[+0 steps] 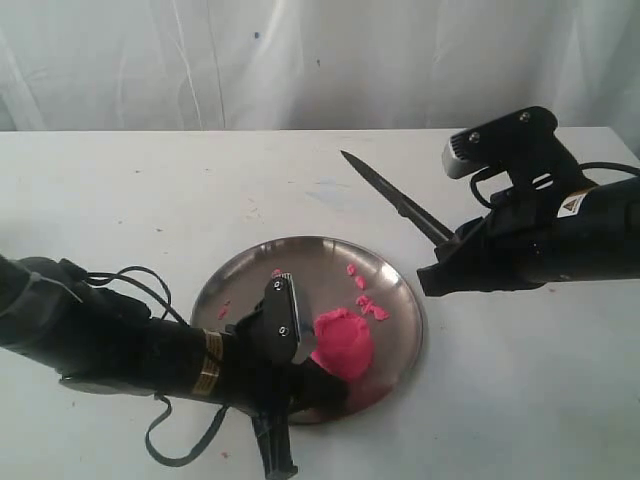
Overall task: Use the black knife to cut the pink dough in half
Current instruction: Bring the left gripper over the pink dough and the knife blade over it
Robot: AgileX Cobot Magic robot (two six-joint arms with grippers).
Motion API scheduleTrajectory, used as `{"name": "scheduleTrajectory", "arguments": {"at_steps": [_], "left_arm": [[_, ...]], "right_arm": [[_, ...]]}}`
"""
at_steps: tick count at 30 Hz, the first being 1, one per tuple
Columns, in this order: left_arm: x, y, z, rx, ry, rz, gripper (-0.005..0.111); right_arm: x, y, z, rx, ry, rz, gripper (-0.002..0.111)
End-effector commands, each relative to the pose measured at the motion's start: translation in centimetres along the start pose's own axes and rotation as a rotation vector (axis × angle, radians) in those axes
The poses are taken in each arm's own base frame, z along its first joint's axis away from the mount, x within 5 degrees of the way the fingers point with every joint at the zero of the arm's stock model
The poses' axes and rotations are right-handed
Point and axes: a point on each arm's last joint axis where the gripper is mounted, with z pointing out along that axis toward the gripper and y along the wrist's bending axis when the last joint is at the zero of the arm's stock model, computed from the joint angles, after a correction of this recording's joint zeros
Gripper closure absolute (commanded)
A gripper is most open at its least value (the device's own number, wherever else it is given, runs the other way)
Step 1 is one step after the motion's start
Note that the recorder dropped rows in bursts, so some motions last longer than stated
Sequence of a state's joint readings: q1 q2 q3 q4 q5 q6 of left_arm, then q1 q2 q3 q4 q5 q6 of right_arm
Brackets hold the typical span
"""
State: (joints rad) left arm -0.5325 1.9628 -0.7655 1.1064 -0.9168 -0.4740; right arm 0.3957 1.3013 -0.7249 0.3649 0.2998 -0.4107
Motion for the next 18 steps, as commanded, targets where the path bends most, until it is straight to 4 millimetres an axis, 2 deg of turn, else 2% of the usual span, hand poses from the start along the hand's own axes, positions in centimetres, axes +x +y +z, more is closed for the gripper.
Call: {"name": "scheduleTrajectory", "arguments": {"at_steps": [1,5,12,18], "left_arm": [[0.3,0.8,0.6,-0.044,0.039,-0.026,0.107],[1.3,2.7,0.4,-0.194,0.207,-0.113,0.107],[1.3,4.4,-0.6,-0.286,0.288,-0.156,0.107],[0.0,5.2,-4.9,-0.499,0.502,-0.289,0.107]], "right_arm": [[0.0,0.0,0.0,0.005,-0.014,0.008,0.108],[0.0,0.0,0.0,0.004,-0.014,0.011,0.108],[0.0,0.0,0.0,0.003,-0.011,0.01,0.108],[0.2,0.1,0.0,-0.007,0.015,0.006,0.108]]}}
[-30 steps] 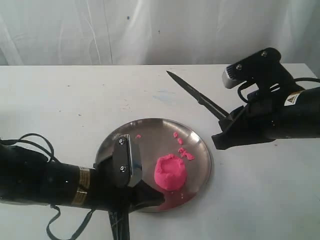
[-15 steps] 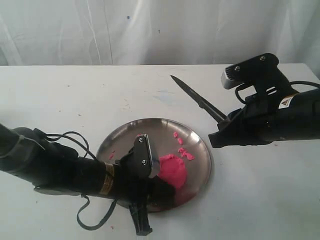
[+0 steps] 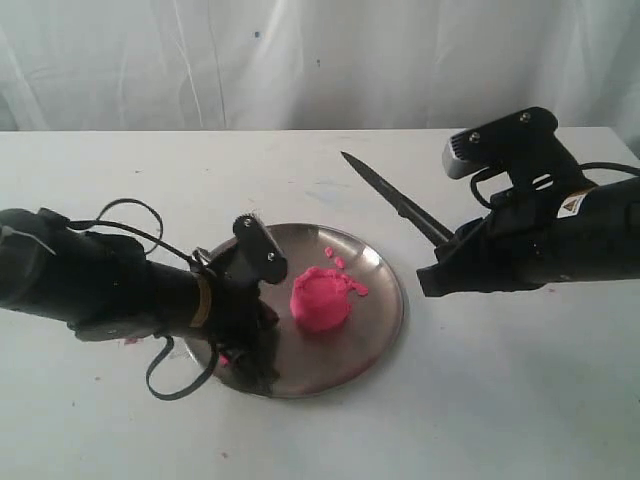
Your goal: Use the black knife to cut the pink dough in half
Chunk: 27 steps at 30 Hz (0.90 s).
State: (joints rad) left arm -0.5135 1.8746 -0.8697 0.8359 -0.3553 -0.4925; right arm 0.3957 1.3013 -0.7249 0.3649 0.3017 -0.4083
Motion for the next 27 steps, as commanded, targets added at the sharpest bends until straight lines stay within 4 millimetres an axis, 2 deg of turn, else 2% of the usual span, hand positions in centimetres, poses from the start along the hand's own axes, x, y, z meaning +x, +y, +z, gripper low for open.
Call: {"name": "scheduleTrajectory", "arguments": {"at_steps": [1,2,5,7,9,12,17,20,27], "left_arm": [[0.5,1.4,-2.7,-0.134,0.175,-0.077,0.107],[0.0,1.7,-3.9,-0.161,0.162,-0.098,0.107],[-2.7,2.6,-8.9,-0.247,0.029,-0.189,0.107],[-3.7,2.8,-11.5,-0.283,-0.036,-0.206,0.107],[-4.3,2.9,-12.9,-0.294,-0.082,-0.205,0.107],[-4.7,2.7,-12.4,-0.262,-0.13,-0.195,0.107],[-5.0,2.0,-9.7,-0.163,-0.201,-0.171,0.107],[-4.7,1.7,-8.4,-0.136,-0.192,-0.137,0.107],[-4.0,1.6,-7.2,-0.125,-0.148,-0.107,0.107]], "right_arm": [[0.3,0.1,0.0,-0.011,0.025,0.004,0.108],[0.5,0.2,0.0,-0.019,0.042,-0.007,0.108],[1.4,0.6,0.3,-0.067,0.143,-0.093,0.108],[1.1,0.9,0.5,-0.087,0.149,-0.166,0.108],[1.0,1.6,0.8,-0.113,0.149,-0.283,0.108],[1.1,2.1,1.7,-0.121,0.139,-0.38,0.108],[1.4,1.8,4.0,-0.097,0.148,-0.387,0.108],[1.4,1.7,4.6,-0.08,0.137,-0.383,0.108],[2.3,1.6,6.0,-0.092,0.192,-0.378,0.108]]}}
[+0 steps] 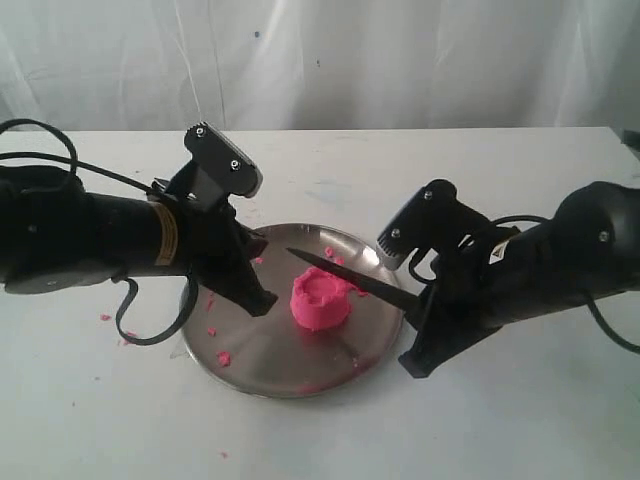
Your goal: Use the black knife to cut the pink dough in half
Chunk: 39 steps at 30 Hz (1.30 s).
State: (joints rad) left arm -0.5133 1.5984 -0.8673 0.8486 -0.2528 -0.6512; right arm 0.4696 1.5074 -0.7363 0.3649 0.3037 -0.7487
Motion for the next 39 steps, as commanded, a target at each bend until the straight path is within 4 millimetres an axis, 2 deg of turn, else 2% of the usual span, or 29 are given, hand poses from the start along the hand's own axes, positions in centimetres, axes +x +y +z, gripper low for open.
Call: {"name": "scheduleTrajectory", "arguments": {"at_steps": [1,8,14,20,34,39], "left_arm": [[0.6,-0.1,0.5,0.01,0.019,0.017,0.107],[0.7,-0.1,0.5,0.008,0.026,0.017,0.107],[0.9,0.0,0.5,-0.005,0.049,0.019,0.107],[0.9,0.0,0.5,-0.005,0.049,0.019,0.107],[0.9,0.0,0.5,-0.005,0.049,0.021,0.107],[0.9,0.0,0.5,-0.005,0.049,0.021,0.107]], "right_arm": [[0.0,-0.1,0.9,-0.003,0.015,-0.002,0.108],[0.3,0.0,1.3,-0.013,0.034,0.0,0.108],[-0.6,-0.4,0.2,0.038,-0.045,0.095,0.108],[0.3,-0.1,1.5,-0.002,0.028,0.1,0.108],[0.0,-0.3,1.5,0.015,-0.005,0.132,0.108],[-0.4,0.8,1.6,-0.006,-0.013,0.103,0.108]]}}
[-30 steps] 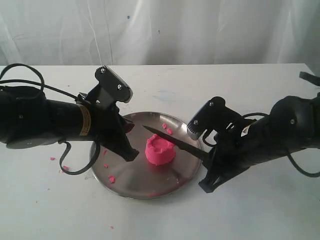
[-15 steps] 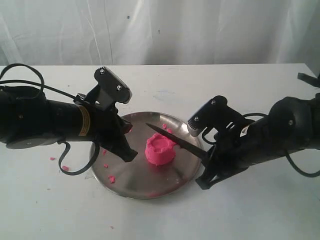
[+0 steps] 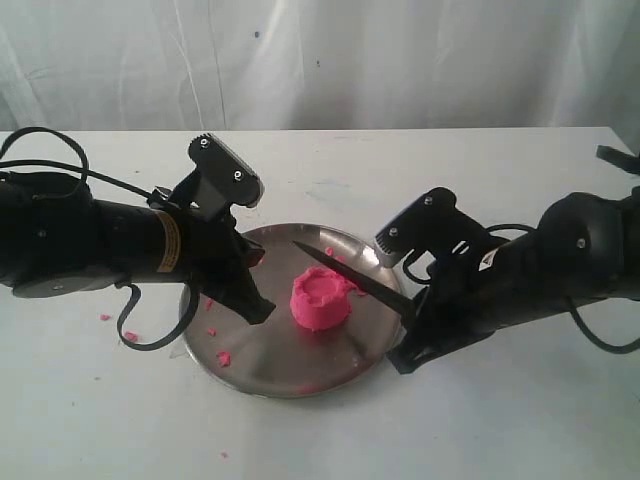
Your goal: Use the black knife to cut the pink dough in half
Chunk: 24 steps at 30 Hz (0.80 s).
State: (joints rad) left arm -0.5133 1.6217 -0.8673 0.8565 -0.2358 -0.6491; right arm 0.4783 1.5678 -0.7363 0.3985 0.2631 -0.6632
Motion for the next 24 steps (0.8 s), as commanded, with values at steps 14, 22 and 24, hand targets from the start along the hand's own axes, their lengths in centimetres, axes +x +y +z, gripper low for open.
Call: {"name": "scheduleTrajectory", "arguments": {"at_steps": [14,22,24], "left_arm": [[0.3,0.0,-0.1,-0.004,0.011,0.012,0.107],[0.2,0.0,-0.1,-0.002,0.009,0.012,0.107],[0.1,0.0,-0.1,0.004,-0.003,0.017,0.107]], "right_arm": [[-0.2,1.9,0.3,0.005,-0.054,-0.073,0.108],[0.7,2.0,1.2,0.0,-0.015,-0.07,0.108],[0.7,2.0,1.2,0.001,-0.016,-0.07,0.108]]}}
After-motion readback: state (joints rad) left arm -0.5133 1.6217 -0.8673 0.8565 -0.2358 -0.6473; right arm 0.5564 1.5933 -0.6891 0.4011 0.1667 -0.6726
